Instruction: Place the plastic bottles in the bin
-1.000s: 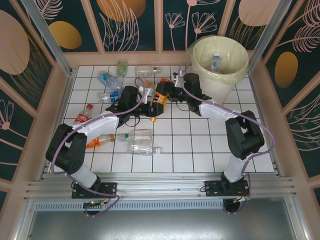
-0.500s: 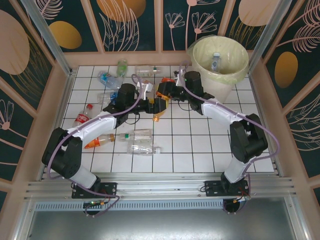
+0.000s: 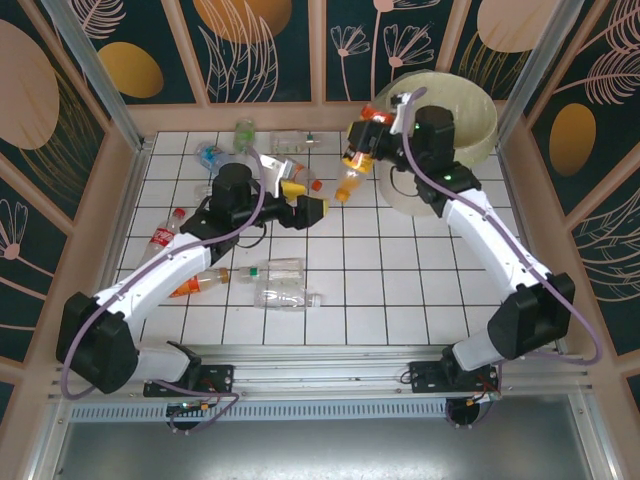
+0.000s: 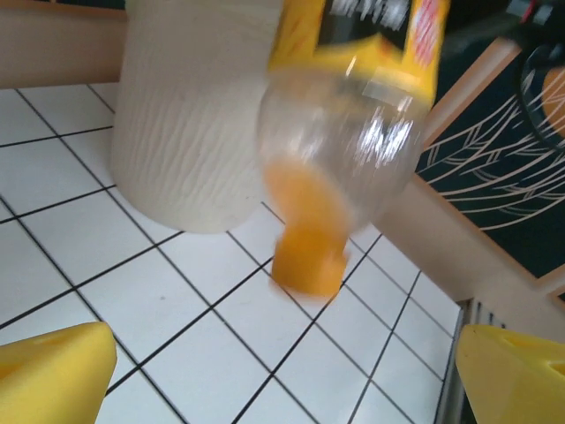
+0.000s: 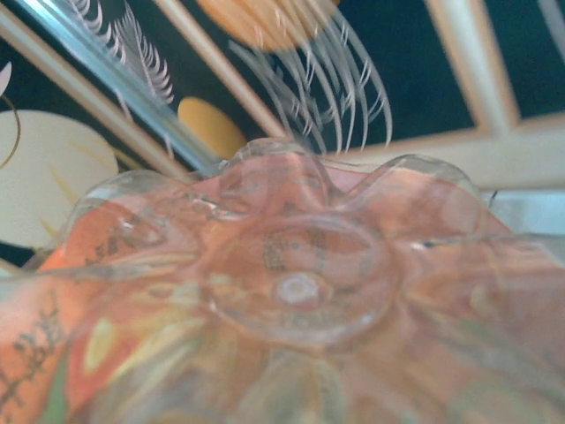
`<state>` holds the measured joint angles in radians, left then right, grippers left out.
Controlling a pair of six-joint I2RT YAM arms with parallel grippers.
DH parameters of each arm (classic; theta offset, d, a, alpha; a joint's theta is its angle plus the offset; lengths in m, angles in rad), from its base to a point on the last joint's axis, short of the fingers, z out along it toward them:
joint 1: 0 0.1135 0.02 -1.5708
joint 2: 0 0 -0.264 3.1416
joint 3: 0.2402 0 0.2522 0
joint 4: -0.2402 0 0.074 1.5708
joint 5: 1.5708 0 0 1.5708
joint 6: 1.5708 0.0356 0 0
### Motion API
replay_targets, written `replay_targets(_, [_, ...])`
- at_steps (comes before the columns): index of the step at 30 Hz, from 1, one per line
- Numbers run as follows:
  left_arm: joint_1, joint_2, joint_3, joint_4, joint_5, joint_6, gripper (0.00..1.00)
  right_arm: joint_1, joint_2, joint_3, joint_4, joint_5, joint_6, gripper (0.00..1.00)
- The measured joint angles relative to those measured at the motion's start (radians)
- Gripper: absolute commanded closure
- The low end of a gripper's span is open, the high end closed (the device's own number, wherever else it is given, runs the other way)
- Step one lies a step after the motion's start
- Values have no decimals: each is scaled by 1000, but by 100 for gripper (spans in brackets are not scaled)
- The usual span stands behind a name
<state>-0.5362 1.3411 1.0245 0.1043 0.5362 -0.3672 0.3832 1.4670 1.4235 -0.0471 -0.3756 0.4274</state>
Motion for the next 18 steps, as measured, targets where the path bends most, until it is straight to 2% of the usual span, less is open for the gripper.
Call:
replay_targets(10, [0,-109,-106,-41,-100,37,1,-111,-26,105,-27,172,-156,50])
replay_targets(18, [0,-129,-166,-65,-134,53,1,-220,23,193,-2,255,-199,51])
